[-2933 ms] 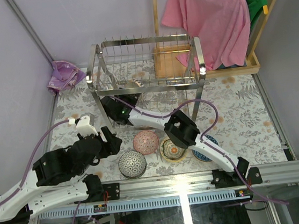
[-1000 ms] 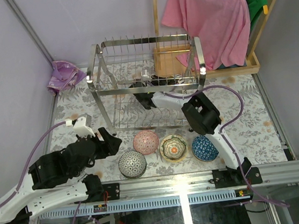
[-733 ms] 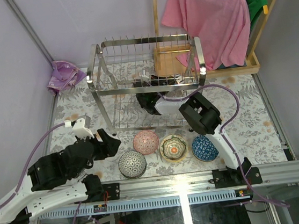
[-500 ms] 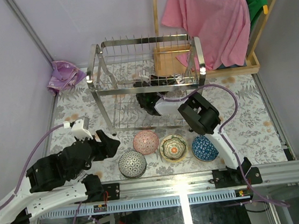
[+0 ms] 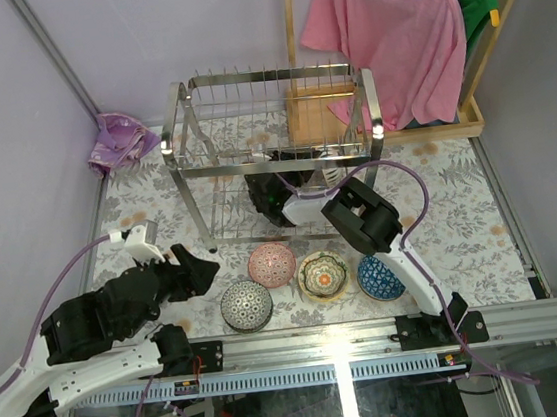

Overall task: Load the bowls into the dish rack
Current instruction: Place the bowl in the dish rack.

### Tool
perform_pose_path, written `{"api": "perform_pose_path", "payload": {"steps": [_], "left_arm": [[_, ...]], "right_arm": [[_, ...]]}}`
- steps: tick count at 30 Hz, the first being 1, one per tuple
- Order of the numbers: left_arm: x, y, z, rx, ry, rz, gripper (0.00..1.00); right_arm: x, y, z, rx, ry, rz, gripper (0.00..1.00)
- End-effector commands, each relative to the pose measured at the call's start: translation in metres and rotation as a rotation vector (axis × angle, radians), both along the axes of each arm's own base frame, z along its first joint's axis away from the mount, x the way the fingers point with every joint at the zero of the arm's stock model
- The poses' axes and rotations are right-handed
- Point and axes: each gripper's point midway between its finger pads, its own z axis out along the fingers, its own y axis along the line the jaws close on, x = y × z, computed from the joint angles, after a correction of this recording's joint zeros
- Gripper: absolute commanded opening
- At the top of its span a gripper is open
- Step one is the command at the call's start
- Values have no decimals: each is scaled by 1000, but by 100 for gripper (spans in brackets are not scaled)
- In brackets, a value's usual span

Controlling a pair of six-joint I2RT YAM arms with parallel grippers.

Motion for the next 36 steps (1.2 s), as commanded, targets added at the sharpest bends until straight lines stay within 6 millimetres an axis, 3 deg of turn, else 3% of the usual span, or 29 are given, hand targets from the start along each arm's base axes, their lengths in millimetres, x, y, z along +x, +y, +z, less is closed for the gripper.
{"api": "perform_pose_path", "payload": {"steps": [1,4,10,13,20,29,36], "left_arm": [[-5,0,9,-37,-16,-32,70],[-4,2,11,-34,-14,-22,70],[-2,4,15,-20,-6,3,70],[0,3,16,-7,-1,13,70],[6,-3,15,29,17,37,70],[14,-15,20,62,35,59,69],[18,-21,25,68,42,75,69]], "right_arm": [[-13,-5,15,13,-13,-91,36],[-12,-3,25,57,-44,-95,44],[-16,-4,34,181,-92,-114,50],[-18,-4,35,260,-60,-121,63],[-26,19,57,349,-121,-67,64],[-65,46,84,422,-156,29,66],[-101,27,85,477,-208,55,68]]}}
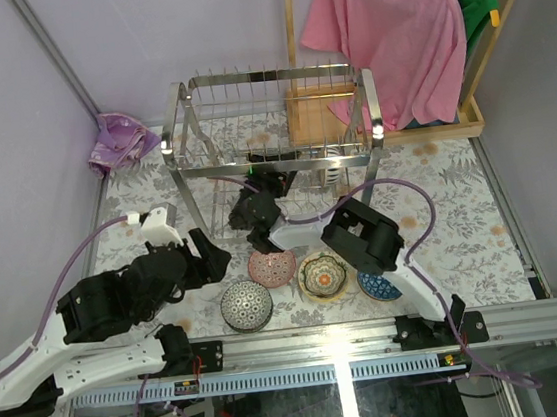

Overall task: Load the bowls into the dish rack
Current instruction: Place the bowl in the dish rack, then adjust the dish rack at the center of the board.

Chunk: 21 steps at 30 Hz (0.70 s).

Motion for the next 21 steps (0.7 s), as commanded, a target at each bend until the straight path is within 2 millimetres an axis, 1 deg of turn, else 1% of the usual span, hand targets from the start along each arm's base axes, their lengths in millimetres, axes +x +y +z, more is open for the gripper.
{"api": "perform_pose_path", "payload": {"steps": [1,5,9,11,13,16,21], "left_arm": [[4,1,12,-24,-16,35,69],[9,0,14,-15,-23,56,69],[12,0,15,4,-22,77,69],[13,0,18,1,-25,87,69],[14,1,22,-7,-28,99,69],[16,1,23,-5,-30,112,69],[21,-7,22,21,-21,119,69]], "right_arm": [[-46,-38,12,319,-38,-110,68],[-73,-40,17,371,-64,-59,69],[-104,-27,14,392,-64,27,70],[-120,-24,11,406,-66,68,70],[-134,-28,11,443,-80,100,71],[-151,-38,17,509,-102,138,72],[-180,-49,29,615,-118,220,72]]}}
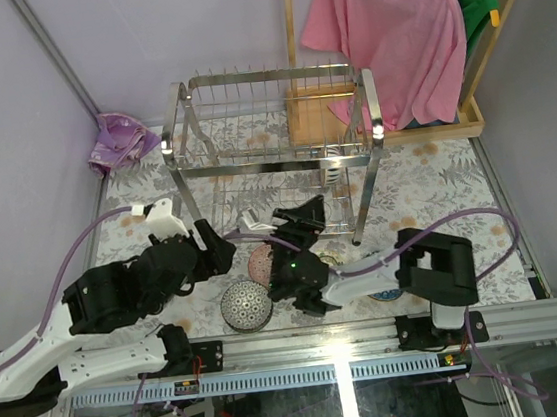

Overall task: Load the bowls into the dish rack
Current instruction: Adjust the dish rack at the center of the board.

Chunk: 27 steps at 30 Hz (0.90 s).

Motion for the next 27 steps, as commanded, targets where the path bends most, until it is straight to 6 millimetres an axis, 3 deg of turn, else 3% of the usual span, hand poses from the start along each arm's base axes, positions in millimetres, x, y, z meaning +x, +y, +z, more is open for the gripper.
{"api": "perform_pose_path", "payload": {"steps": [1,5,9,14,21,27], "left_arm": [[11,1,5,19,-17,72,69],[13,-2,5,22,-16,80,69],[14,-3,7,22,-15,84,69],[15,-2,6,30,-12,98,69],[21,-7,4,57,-21,108,70],[25,-9,2,70,-31,115,70]], "right_arm": [[-44,-32,10,448,39,-58,72],[-70,-30,20,563,48,41,73],[-93,-27,17,635,65,128,73],[-115,-42,16,802,92,221,75],[-122,-77,19,1045,132,294,77],[-135,-73,16,1088,157,416,79]]}}
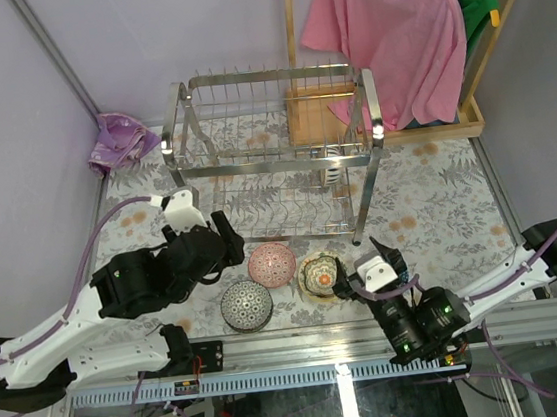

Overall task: Load the bowls into the dish rack
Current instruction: Adjust the dish rack at the center of the board.

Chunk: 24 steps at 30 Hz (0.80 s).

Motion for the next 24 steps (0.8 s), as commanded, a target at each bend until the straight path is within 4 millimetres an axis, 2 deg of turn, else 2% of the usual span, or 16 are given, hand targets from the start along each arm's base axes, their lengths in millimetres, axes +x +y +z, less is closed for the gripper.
{"api": "perform_pose_path", "payload": {"steps": [1,7,10,11,12,13,14,16,19,22,24], "left_arm": [[10,4,12,-18,-50,56,70],[10,-3,10,-21,-45,36,71],[11,-8,12,-33,-47,24,71],[10,-9,12,-33,-46,17,71],[10,-10,13,-36,-47,14,71],[10,-10,14,-41,-48,12,71],[10,-10,14,-45,-48,10,71],[9,-9,17,-54,-51,10,71],[9,-5,15,-48,-52,22,71],[10,-4,13,-39,-50,28,71],[10,-6,10,-35,-45,26,71]], "right_arm": [[-15,-3,-21,156,160,-6,79],[-40,23,-7,155,81,158,79],[-55,53,3,157,22,241,79],[-64,74,4,196,35,315,85],[-68,94,-2,175,94,390,98],[-60,107,-16,106,166,447,100],[-58,118,-18,109,171,492,100],[-52,126,-23,60,106,468,99],[-31,136,-37,-24,171,387,99],[-2,126,-57,-69,256,277,99],[16,108,-70,-68,316,196,95]]}}
